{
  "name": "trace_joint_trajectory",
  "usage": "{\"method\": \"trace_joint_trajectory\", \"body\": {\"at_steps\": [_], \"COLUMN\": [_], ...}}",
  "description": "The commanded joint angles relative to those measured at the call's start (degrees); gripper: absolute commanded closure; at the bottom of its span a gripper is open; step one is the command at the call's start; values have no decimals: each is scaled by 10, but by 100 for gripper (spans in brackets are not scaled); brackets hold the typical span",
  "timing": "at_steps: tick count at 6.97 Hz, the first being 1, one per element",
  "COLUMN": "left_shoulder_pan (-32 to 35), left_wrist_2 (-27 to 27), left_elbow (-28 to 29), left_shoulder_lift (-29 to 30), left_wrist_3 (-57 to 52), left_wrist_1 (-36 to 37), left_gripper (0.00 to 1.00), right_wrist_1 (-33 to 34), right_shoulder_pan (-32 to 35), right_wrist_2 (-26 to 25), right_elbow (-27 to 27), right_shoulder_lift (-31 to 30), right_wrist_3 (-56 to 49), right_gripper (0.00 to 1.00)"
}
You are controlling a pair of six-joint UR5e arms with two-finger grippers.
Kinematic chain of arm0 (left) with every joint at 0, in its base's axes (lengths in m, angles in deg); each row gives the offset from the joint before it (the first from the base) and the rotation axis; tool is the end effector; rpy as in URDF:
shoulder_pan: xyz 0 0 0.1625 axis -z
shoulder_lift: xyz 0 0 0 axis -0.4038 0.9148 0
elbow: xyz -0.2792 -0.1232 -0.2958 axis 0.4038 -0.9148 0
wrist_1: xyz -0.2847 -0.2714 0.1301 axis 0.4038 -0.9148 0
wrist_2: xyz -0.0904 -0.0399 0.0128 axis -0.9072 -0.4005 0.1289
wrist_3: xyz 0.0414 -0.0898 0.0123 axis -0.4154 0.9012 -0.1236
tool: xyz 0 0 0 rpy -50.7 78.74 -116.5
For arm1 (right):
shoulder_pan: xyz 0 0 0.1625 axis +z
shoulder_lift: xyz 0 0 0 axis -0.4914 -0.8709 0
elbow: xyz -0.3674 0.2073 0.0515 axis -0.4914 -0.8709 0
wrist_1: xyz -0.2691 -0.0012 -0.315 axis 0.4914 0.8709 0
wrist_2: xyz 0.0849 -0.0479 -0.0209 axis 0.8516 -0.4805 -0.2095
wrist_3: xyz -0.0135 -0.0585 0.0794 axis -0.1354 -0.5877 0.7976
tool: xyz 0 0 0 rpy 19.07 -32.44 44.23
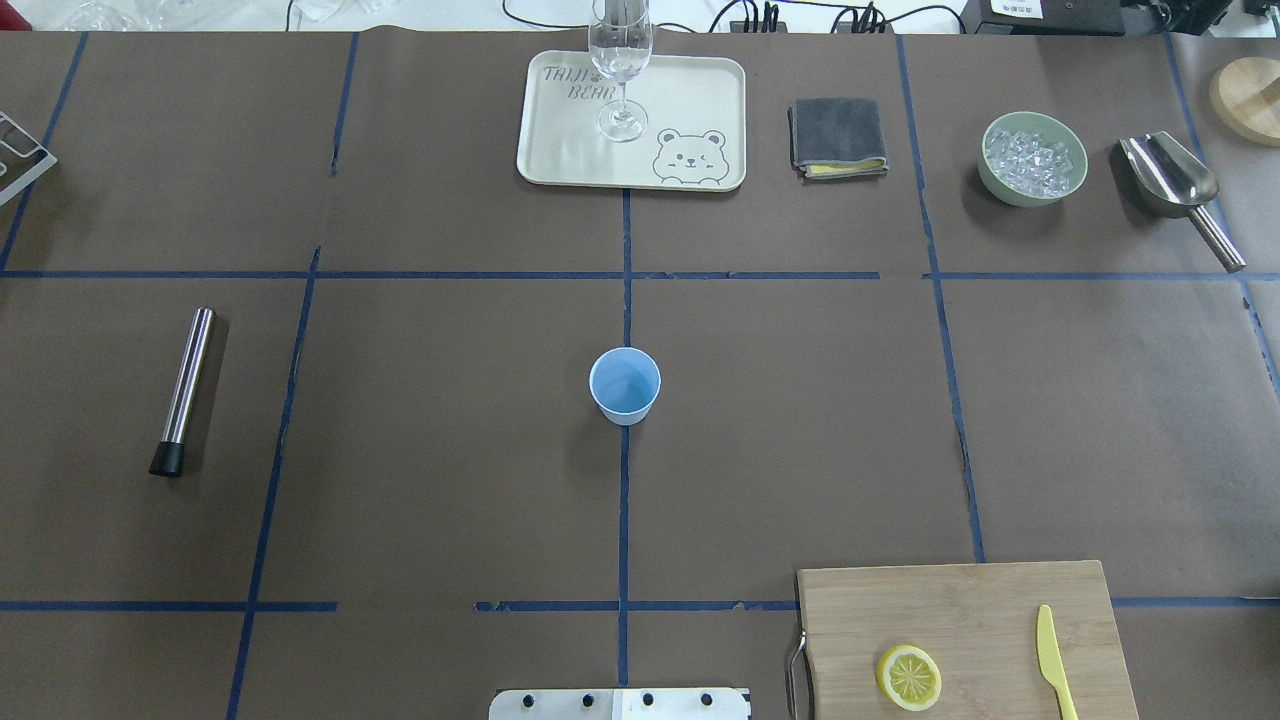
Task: Squeeze lemon into cup
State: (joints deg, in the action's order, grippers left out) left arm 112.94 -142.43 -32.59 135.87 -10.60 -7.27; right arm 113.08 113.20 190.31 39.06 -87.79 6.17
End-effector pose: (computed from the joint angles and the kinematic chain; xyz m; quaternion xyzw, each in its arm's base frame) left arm -0.0547 -0.5059 0.5985 0.0535 0.3818 0.0923 0.9181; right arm 0.0115 -0.4663 0.6126 0.0303 -0.3893 -0.0763 0.9175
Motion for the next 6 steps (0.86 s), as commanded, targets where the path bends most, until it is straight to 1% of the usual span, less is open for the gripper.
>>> {"method": "trace_joint_trajectory", "body": {"at_steps": [1, 4, 5, 6], "left_shoulder_pan": [0, 1, 1, 0], "left_wrist_2": [1, 1, 1, 0], "left_elbow": [-4, -7, -8, -13], "left_shoulder_lift": [1, -7, -5, -4], "left_wrist_3": [0, 0, 0, 2], "left_wrist_1": [3, -1, -2, -1], "left_gripper": [0, 0, 0, 0], "right_wrist_1": [0, -3, -17, -18], "right_shoulder_pan": [0, 0, 0, -3], "right_wrist_2": [4, 5, 8, 15], "right_elbow": [1, 7, 19, 29], "right_shoulder_lift": [0, 1, 0, -2], "right_wrist_3": [1, -2, -2, -2], "right_gripper": [0, 0, 0, 0]}}
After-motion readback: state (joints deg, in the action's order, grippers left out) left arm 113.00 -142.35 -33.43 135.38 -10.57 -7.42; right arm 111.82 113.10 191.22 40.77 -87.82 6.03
